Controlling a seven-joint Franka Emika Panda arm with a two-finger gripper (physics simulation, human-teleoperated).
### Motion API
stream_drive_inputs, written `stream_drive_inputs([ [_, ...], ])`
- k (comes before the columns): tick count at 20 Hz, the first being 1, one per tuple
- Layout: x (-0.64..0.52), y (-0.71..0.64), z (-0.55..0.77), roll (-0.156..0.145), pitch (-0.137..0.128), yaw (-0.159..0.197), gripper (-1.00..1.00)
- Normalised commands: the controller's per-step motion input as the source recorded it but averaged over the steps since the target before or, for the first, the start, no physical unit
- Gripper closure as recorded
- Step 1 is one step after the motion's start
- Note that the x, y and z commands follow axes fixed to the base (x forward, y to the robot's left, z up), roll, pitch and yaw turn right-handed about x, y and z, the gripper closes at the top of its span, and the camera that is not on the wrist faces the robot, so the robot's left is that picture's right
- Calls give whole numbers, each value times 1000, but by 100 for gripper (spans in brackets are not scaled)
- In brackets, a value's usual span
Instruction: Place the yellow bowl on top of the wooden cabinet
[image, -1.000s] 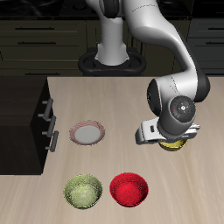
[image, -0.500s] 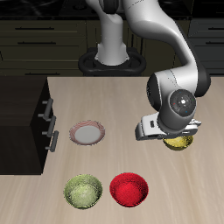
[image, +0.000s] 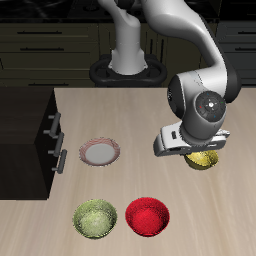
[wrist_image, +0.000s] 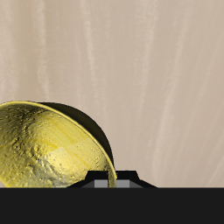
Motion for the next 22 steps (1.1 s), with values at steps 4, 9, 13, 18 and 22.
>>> stream_drive_inputs([
  [4, -33, -124, 393, -43, -95, 81, 100],
  [9, -45, -129, 436, -2, -76, 7, 100],
  [13, -88, -187, 452, -10, -75, 18, 100],
  [18, -79, -92, 326, -5, -52, -2, 100],
  [22, -70, -70, 400, 2, -70, 10, 100],
])
